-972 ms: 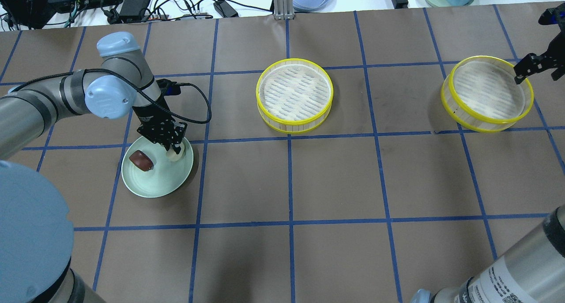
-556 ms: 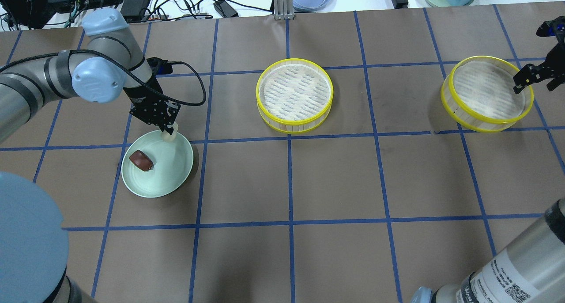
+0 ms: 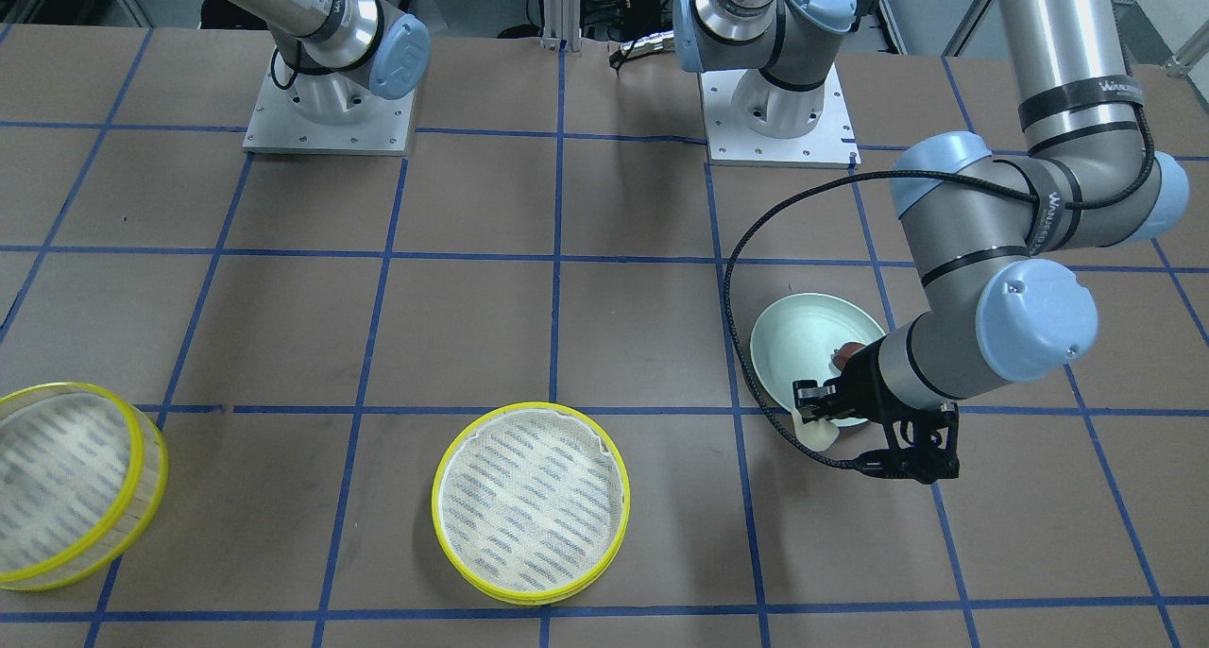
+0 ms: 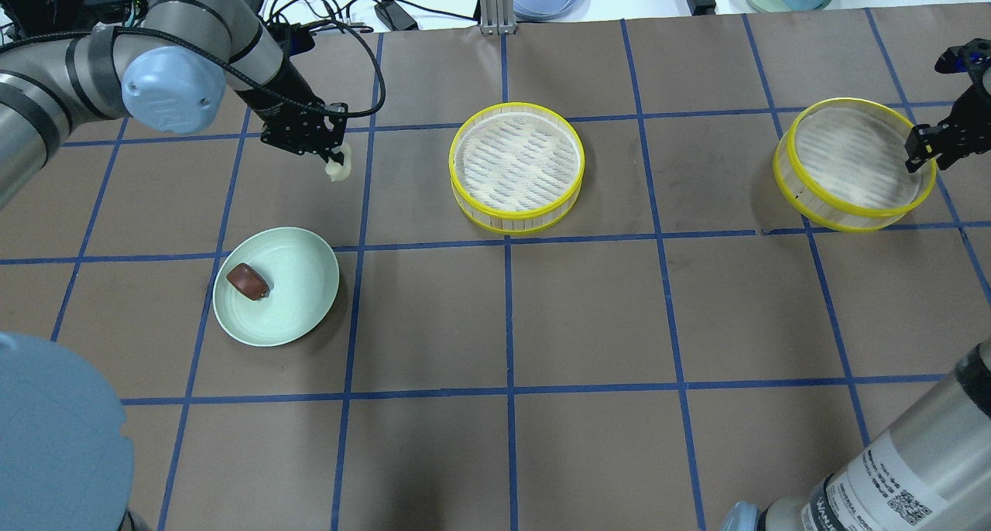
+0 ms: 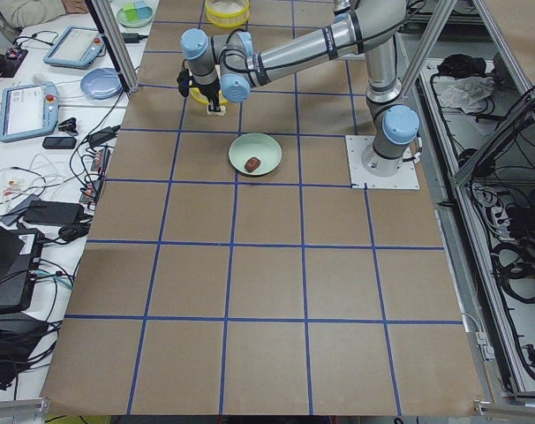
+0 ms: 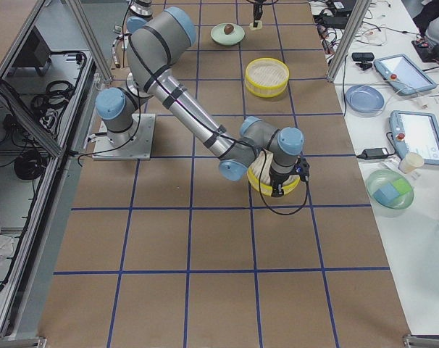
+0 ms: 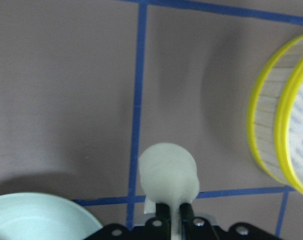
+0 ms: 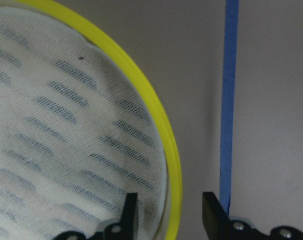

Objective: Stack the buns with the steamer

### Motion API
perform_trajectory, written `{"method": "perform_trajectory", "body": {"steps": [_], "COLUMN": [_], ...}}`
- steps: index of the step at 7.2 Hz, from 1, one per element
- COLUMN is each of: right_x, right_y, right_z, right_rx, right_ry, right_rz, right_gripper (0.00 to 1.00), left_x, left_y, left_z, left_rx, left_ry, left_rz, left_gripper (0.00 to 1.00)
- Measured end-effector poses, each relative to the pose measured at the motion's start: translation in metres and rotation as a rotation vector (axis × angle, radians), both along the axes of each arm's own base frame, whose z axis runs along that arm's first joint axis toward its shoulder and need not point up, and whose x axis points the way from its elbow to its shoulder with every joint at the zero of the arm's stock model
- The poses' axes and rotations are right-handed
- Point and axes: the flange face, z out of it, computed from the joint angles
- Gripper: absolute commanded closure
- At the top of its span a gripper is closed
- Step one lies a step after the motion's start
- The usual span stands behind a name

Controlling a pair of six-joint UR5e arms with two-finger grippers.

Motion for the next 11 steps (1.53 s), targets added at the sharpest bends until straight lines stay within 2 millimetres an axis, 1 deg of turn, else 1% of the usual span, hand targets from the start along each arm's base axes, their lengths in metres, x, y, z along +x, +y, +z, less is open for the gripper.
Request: {"method": "perform_trajectory", "body": {"steps": [1,2,3,4,5,6,7,8,9,10,11], "right_x": [0.0,0.001,0.001,0.0,0.0,0.001,0.005,0.013,0.025,0.047,0.079], "right_y": [0.0,-0.001,-0.001,-0.002,-0.003,-0.002,-0.001,0.002,0.005,0.006,0.004], "right_z": [-0.001,-0.001,0.001,0.006,0.011,0.021,0.038,0.059,0.081,0.102,0.119], "right_rx": [-0.002,-0.005,-0.015,-0.032,-0.045,-0.058,-0.074,-0.084,-0.085,-0.083,-0.081], "right_ry": [-0.003,-0.008,-0.004,0.007,0.017,0.026,0.037,0.044,0.046,0.047,0.045], "right_rz": [0.0,0.001,0.002,0.006,0.01,0.012,0.013,0.011,0.002,-0.004,-0.01], "right_gripper": [1.0,1.0,1.0,1.0,1.0,1.0,1.0,1.0,1.0,1.0,1.0], "left_x": [-0.032,-0.065,-0.093,-0.116,-0.134,-0.147,-0.153,-0.155,-0.156,-0.156,-0.156], "left_y": [-0.003,-0.004,-0.004,-0.004,-0.004,-0.004,-0.004,-0.005,-0.005,-0.005,-0.006], "left_z": [0.003,0.0,-0.009,-0.02,-0.033,-0.049,-0.064,-0.074,-0.079,-0.081,-0.081], "left_rx": [-0.047,-0.074,-0.08,-0.083,-0.084,-0.075,-0.063,-0.052,-0.044,-0.035,-0.027], "left_ry": [0.054,0.097,0.131,0.165,0.191,0.207,0.212,0.211,0.208,0.207,0.207], "left_rz": [0.019,0.033,0.041,0.051,0.051,0.043,0.038,0.038,0.045,0.067,0.094], "left_gripper": [1.0,1.0,1.0,1.0,1.0,0.7,0.27,0.07,0.01,0.01,0.01]}}
